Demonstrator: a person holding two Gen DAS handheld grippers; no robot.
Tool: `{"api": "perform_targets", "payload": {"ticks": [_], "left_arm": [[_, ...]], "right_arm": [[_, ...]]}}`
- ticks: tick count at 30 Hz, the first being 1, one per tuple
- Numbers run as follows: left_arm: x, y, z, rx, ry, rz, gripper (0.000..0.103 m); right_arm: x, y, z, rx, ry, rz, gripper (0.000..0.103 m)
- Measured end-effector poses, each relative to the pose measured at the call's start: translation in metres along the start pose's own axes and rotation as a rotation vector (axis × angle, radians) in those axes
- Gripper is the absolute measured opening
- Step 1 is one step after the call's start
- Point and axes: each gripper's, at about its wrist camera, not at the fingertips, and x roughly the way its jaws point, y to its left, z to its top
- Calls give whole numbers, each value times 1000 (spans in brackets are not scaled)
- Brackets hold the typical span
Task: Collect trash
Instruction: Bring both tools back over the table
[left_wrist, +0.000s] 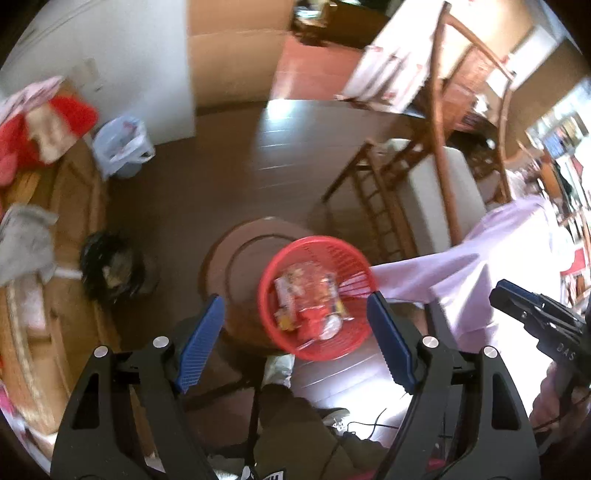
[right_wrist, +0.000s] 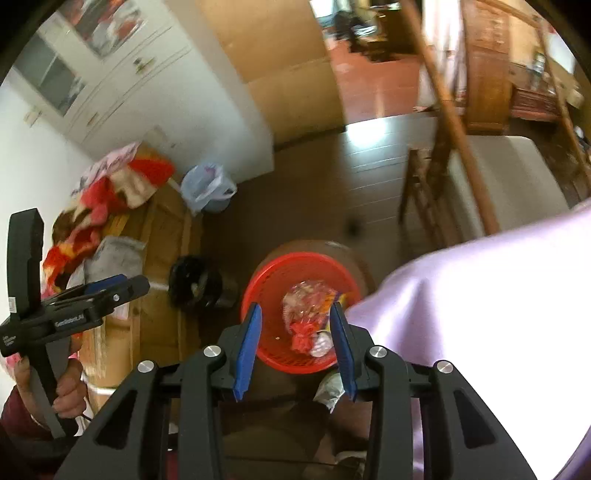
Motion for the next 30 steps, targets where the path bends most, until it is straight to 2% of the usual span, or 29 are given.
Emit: {"api": "perform_targets", "payload": {"ticks": [7, 10, 14, 18, 21, 24, 27, 30], "left_arm": [[9, -95, 25, 229, -5, -95, 77], [15, -149, 23, 341, 7, -144, 77], [23, -221, 6, 503, 28, -202, 79], [31, -295, -27, 657, 64, -270, 79], [34, -361, -66, 821, 96, -316, 79], [37, -411, -105, 952, 132, -366, 80], [41, -457, -147, 1069, 186, -407, 80], [45, -486, -186, 1174, 226, -429, 80]], "right_arm": [[-66, -64, -32, 172, -134, -107, 42], [-99, -97, -64, 268, -195, -177, 45], [-144, -146, -126, 441, -265, -268, 47], [-186, -184, -200, 626, -336, -351, 47], [-214, -203, -255, 761, -389, -413, 50], [-238, -219, -313, 896, -439, -467, 52], [-252, -224, -365, 1011, -472, -513, 53], [-266, -227, -411, 1098, -493, -560, 54]]}}
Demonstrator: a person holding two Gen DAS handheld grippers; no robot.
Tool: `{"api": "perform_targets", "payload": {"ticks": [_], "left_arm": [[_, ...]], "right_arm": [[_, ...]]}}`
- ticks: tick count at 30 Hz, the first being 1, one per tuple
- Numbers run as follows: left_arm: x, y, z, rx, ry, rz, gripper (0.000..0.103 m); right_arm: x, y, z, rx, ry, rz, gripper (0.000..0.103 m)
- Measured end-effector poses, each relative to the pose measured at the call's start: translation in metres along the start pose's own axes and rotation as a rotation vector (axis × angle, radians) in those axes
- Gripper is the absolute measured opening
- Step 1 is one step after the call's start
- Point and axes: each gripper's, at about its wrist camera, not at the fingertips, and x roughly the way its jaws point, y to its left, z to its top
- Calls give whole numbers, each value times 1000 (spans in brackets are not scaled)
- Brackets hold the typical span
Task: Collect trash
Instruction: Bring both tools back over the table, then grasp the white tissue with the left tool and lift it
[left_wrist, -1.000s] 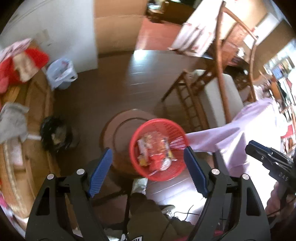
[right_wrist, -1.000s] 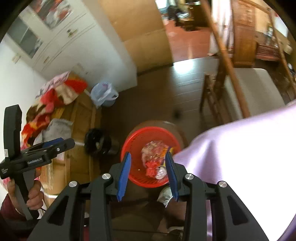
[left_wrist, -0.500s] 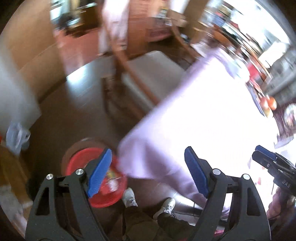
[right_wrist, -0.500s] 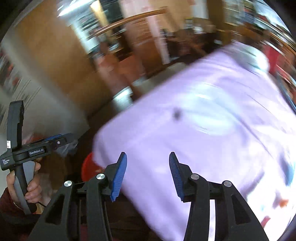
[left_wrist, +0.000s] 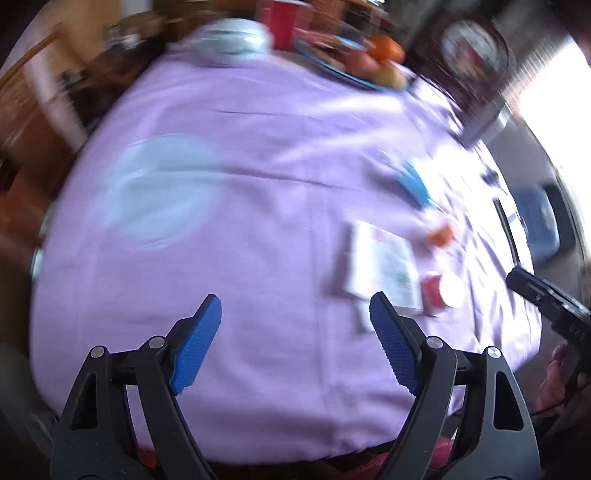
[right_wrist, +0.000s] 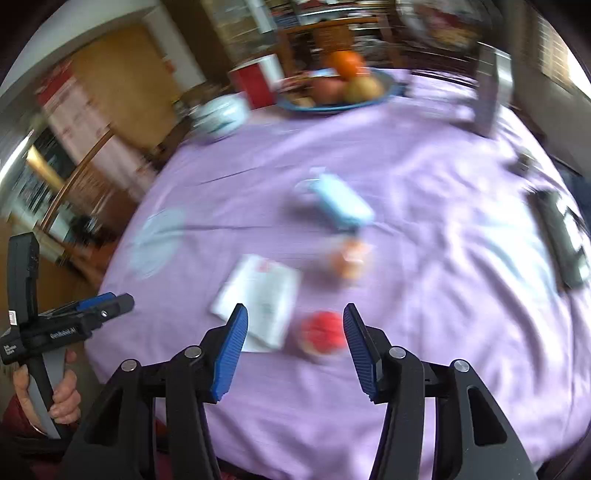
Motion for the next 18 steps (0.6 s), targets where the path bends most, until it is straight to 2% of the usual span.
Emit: {"api": "perform_targets", "payload": {"ticks": [2, 6, 11, 18], "left_arm": [[23, -33, 8, 62, 38, -28, 80], [55, -74, 10, 133, 90, -57, 80], [77, -94, 13, 135, 107, -76, 78], [104, -98, 15, 119, 129, -44, 56]], "right_arm": [[-6, -21, -5, 35, -10, -24, 55], [-17, -50, -11, 69, -17, -62, 55], [-25, -75, -14, 69, -15, -99, 56], [-23, -89, -7, 61, 8, -106, 56]]}}
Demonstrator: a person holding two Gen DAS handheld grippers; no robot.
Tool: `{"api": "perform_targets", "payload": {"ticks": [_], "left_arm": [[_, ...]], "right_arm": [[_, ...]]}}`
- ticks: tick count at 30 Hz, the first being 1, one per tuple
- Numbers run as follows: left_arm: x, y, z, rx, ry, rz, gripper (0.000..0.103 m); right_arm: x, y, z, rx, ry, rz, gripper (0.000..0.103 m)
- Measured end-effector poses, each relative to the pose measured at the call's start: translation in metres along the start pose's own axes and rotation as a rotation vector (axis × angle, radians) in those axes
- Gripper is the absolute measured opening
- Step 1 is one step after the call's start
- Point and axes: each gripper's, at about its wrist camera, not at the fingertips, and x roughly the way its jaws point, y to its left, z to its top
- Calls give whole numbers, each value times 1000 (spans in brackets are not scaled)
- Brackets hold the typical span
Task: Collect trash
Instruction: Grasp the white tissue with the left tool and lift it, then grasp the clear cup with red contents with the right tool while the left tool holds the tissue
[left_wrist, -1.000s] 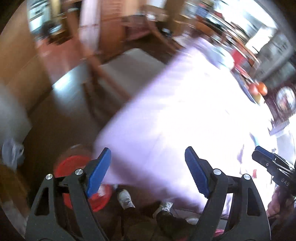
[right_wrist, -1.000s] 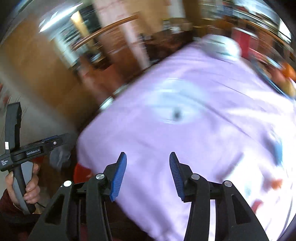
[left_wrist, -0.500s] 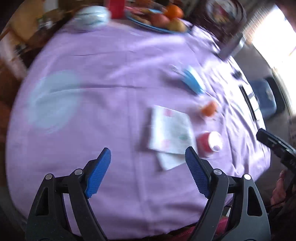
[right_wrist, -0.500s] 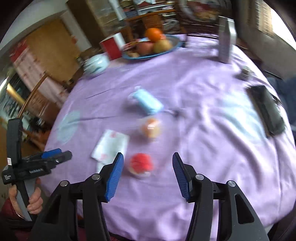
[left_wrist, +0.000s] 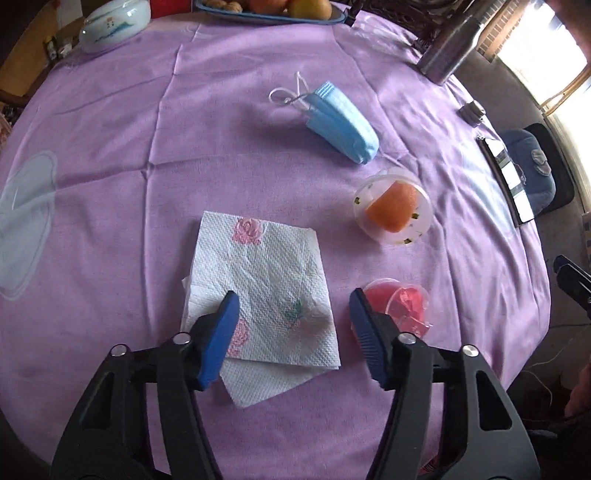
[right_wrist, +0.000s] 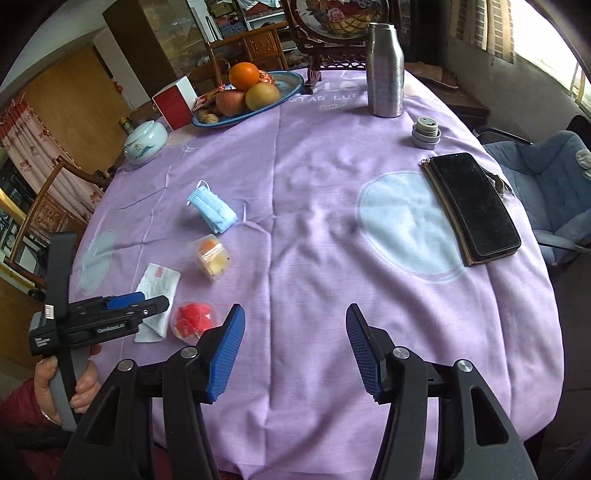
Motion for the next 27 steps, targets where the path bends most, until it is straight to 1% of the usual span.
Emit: {"api": "perform_targets", "payload": {"ticks": [2, 4, 6, 7, 8, 11, 15, 16, 17, 18, 23, 27], "left_arm": [[0, 2, -3, 5, -12, 20, 52], [-1, 1, -4, 22, -20, 50, 46], [-3, 5, -5, 15, -24, 51, 27], [-6, 11, -6, -1, -22, 40, 22], [-8, 15, -6, -15, -23, 36, 14], [-20, 32, -8, -61, -39, 47, 12], [-41, 52, -11, -109, -70, 69, 11], [-46, 55, -12, -118, -76, 73, 11], [-51, 58, -14, -127, -83, 77, 11], [-55, 59, -14, -133, -88, 80, 11], [-74, 68, -21, -173, -111, 94, 11], [-90, 71, -26, -189, -131, 108, 11]], "right_arm": [[4, -1, 3, -10, 9, 9, 57], [6, 1, 5, -20, 15, 18, 57], [10, 5, 7, -34, 22, 32, 57], [13, 8, 9, -43, 27, 42, 57], [15, 10, 10, -49, 31, 49, 57], [23, 21, 14, -79, 45, 79, 57], [33, 40, 15, -125, 71, 126, 57], [38, 46, 15, -142, 84, 143, 58], [42, 51, 15, -154, 96, 154, 60], [45, 56, 14, -166, 107, 162, 62], [64, 82, 11, -231, 160, 206, 65], [79, 96, 7, -264, 194, 214, 69]]}}
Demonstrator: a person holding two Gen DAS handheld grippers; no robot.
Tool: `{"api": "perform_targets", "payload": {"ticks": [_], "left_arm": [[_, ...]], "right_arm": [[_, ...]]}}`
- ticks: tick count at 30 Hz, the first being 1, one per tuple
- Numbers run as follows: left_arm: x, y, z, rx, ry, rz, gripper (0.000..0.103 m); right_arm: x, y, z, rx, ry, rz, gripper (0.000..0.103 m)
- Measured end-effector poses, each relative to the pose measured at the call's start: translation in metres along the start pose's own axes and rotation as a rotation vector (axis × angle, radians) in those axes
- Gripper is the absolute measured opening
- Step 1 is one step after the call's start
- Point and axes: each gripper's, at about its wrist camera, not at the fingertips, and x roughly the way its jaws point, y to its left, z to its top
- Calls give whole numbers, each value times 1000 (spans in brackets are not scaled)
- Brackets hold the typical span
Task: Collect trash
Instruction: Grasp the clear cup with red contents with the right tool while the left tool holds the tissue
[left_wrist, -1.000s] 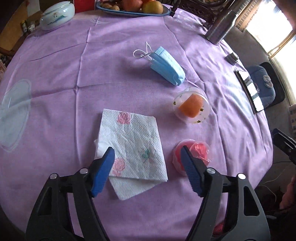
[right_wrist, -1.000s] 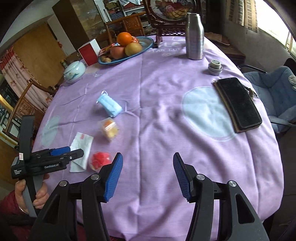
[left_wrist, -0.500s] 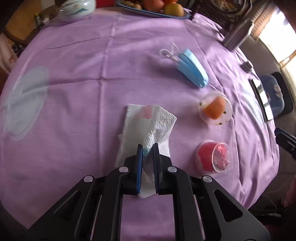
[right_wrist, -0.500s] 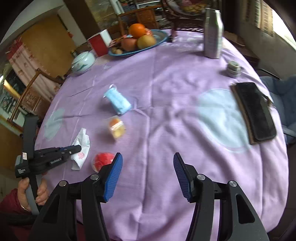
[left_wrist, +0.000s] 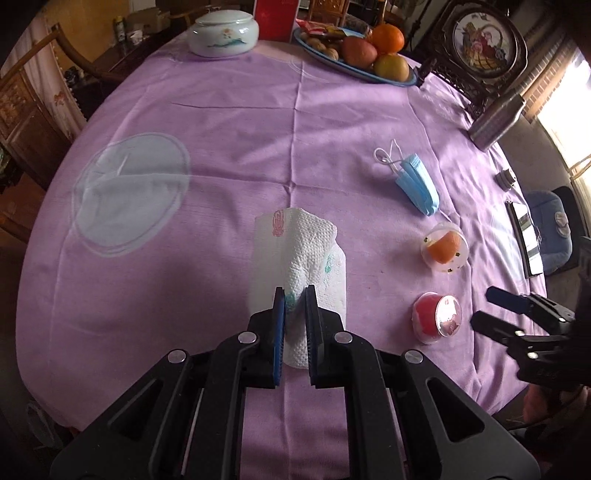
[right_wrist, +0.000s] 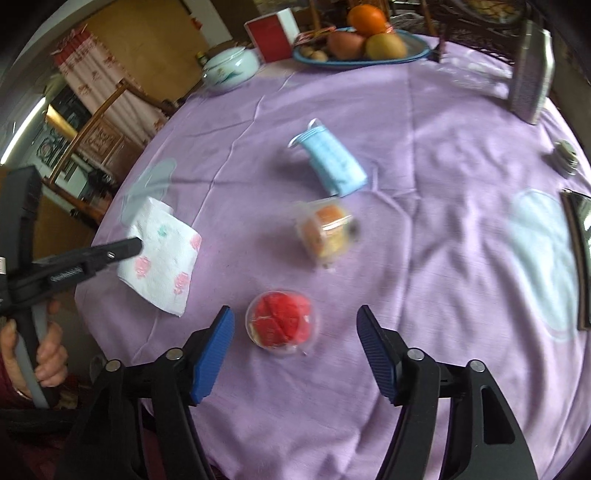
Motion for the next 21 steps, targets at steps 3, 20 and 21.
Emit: {"api": "perform_targets", "payload": {"ticks": [3, 20, 21], "left_arm": [[-9, 3, 0, -8, -13, 13, 11], [-42, 22, 8, -49, -101, 14, 11], [-44, 22, 9, -49, -107, 10, 11]], "right_arm": [[17, 7, 1, -26, 44, -3, 69], [-6, 24, 11, -94, -70, -65, 49], [-11, 24, 12, -89, -81, -66, 49]]}}
